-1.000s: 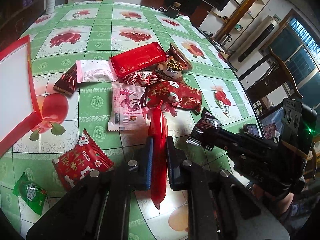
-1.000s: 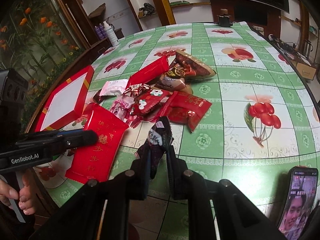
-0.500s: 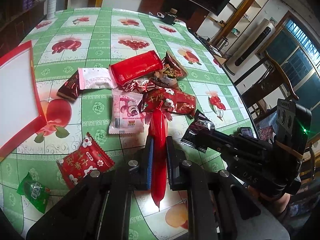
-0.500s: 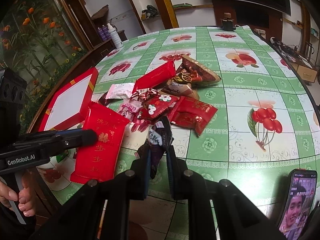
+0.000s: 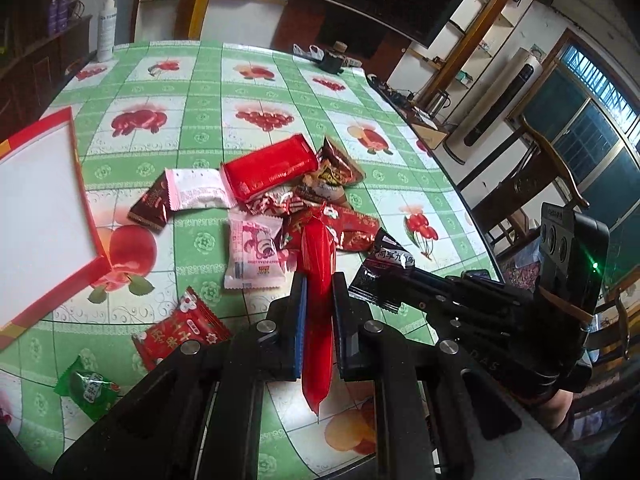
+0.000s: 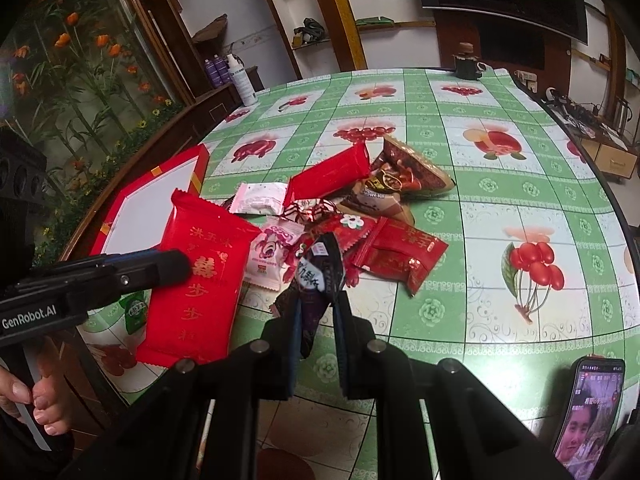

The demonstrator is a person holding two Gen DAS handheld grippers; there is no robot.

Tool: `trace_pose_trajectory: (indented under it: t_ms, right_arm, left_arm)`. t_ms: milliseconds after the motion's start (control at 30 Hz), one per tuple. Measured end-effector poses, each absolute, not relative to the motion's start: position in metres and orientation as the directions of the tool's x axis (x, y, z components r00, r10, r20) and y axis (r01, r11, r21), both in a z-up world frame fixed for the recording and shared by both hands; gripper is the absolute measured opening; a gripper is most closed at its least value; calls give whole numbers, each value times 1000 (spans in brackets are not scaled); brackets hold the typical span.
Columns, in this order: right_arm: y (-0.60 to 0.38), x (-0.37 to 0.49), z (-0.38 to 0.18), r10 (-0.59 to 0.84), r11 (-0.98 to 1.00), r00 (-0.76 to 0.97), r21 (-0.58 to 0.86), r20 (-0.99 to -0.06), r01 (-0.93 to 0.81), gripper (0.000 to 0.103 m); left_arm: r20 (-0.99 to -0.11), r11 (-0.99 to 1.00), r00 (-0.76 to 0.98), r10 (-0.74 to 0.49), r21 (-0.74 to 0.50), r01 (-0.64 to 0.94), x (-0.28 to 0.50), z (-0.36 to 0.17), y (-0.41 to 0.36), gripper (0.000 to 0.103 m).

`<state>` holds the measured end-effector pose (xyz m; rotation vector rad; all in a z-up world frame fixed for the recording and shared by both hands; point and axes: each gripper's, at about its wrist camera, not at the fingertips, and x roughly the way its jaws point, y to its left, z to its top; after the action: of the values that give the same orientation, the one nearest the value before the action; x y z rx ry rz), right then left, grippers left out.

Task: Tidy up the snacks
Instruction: 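Carry the red bag and dark packet in both tools toward the red tray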

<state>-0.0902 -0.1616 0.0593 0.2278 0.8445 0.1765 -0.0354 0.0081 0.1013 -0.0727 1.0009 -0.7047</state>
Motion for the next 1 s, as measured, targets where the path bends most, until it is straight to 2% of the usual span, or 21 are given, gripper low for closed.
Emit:
trace_pose_trajectory:
  t_ms: [1000]
  right_arm:
    - [-86, -69, 88, 298, 953, 623, 188, -723, -237, 17]
  left_arm:
    - [-710, 832, 450, -542, -378, 405, -29, 125, 79, 11]
